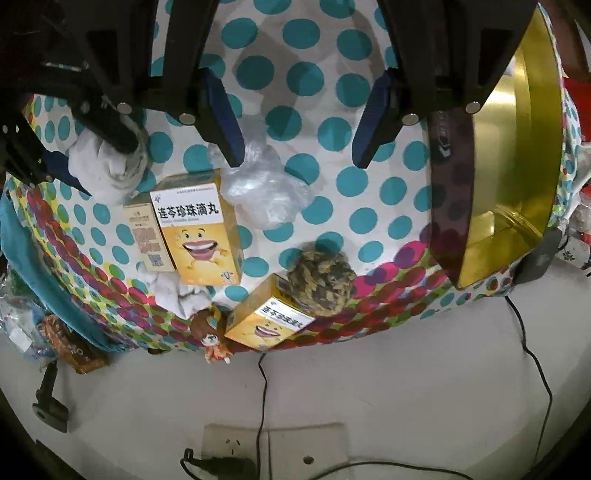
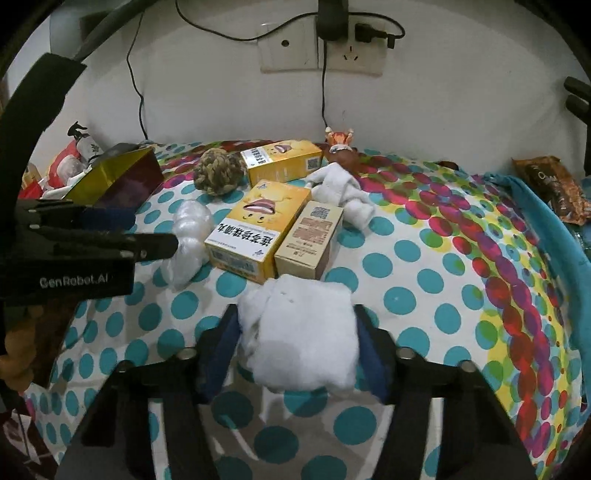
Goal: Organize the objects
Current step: 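Return both grippers to the items on the bedspread, then grasp the second plastic bundle with the left gripper while the right grasps the white towel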
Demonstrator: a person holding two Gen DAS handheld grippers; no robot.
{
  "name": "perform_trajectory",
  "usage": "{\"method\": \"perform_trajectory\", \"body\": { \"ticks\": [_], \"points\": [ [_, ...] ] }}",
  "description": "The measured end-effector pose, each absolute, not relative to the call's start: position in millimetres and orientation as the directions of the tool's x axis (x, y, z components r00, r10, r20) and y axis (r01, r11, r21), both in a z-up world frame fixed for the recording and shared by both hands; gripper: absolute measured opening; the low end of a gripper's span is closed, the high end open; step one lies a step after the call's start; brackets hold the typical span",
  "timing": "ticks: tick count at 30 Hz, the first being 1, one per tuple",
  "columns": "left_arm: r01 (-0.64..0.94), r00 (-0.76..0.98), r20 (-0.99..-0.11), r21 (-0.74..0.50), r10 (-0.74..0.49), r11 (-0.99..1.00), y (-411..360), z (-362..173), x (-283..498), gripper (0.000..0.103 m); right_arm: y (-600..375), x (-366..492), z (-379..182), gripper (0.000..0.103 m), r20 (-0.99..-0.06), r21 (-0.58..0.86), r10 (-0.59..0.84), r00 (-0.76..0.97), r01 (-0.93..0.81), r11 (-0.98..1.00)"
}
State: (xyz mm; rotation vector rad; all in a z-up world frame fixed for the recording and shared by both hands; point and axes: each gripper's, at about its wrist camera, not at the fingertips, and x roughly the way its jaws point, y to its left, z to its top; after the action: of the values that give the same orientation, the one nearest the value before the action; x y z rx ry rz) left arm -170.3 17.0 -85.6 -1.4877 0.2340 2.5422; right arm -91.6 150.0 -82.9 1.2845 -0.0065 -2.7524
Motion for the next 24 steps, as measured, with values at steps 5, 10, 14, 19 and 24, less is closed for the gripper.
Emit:
{"method": "perform_trajectory", "body": {
  "ticks": [5, 10, 14, 19, 24],
  "points": [
    [-0.240, -0.459, -0.871, -0.068, 0.175, -0.968, 16, -83, -168, 0.062, 160, -91, -84, 0.045, -0.753, 0.090, -0.121, -0.647, 0.081, -0.993],
    [-0.220, -0.434, -0.883, -0.087, 0.178, -0.971, 19, -86, -175, 0.063, 155, -86, -86, 0.045, -0.740, 0.056, -0.107, -0.664, 0.097, -0.994],
    [-0.210, -0.407, -0.896, -0.097, 0.177, -0.973, 21, -95, -181, 0.063, 157, -84, -86, 0.045, -0.736, 0.066, -0.115, -0.667, 0.097, -0.993],
    [-0.214, -0.408, -0.897, -0.085, 0.168, -0.973, 27, -100, -190, 0.063, 160, -84, -87, 0.045, -0.735, 0.091, -0.132, -0.665, 0.096, -0.991],
    [-0.203, -0.417, -0.889, -0.112, 0.189, -0.973, 25, -101, -197, 0.061, 161, -83, -87, 0.045, -0.733, 0.102, -0.140, -0.666, 0.095, -0.990]
  ]
}}
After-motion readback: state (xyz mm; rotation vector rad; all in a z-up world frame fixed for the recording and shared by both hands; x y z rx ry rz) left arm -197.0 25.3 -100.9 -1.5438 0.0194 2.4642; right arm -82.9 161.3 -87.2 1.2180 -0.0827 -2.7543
